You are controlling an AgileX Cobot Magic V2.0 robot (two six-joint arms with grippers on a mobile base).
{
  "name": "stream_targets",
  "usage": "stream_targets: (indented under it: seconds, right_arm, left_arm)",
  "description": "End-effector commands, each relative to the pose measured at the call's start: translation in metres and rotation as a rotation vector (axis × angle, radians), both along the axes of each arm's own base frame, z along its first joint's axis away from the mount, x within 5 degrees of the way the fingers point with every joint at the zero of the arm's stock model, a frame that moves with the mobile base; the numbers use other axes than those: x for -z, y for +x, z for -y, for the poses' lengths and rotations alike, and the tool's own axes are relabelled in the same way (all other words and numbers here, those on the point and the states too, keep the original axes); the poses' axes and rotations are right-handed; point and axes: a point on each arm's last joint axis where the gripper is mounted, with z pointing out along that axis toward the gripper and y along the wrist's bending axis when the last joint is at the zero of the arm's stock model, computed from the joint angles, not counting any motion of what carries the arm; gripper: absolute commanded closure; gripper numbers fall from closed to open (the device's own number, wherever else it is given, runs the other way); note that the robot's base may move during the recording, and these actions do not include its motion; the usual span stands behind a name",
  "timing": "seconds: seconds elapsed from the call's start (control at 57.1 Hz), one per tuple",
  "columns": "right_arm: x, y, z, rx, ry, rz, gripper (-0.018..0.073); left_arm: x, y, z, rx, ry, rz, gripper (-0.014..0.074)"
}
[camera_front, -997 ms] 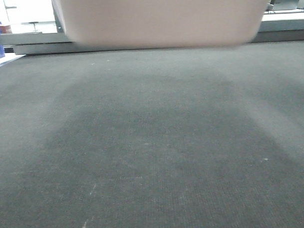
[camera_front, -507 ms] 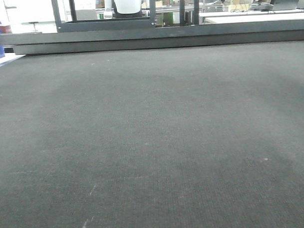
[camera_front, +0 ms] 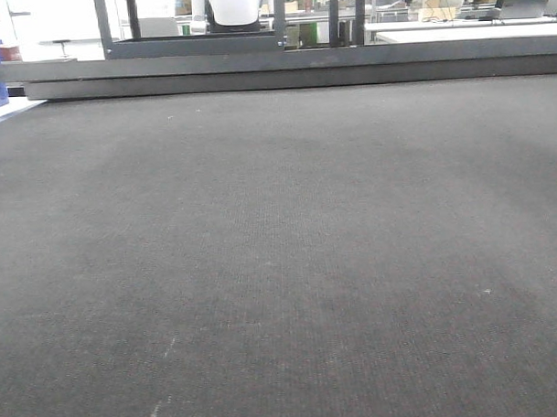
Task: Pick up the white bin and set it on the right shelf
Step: 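Hold the bin raised in both grippers while backing away from the table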
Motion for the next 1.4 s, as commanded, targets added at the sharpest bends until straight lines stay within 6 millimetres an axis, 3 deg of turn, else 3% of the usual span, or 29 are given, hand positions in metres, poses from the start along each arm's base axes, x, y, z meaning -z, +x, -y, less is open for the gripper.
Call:
stream_targets:
  seconds: [0.0,1.382]
  right_arm:
    - [-0.037,-0.039,-0.025,-0.299,0.105,0.181,0.0495]
    - [-0.035,-0.016,-0.008,0.001,0.132,0.103,0.0495]
  left_arm:
    - [-0.032,-0.053,0.023,0.347,-0.05,0.117,0.0723]
    - [-0.032,-0.053,0.023,0.347,-0.05,0.117,0.0723]
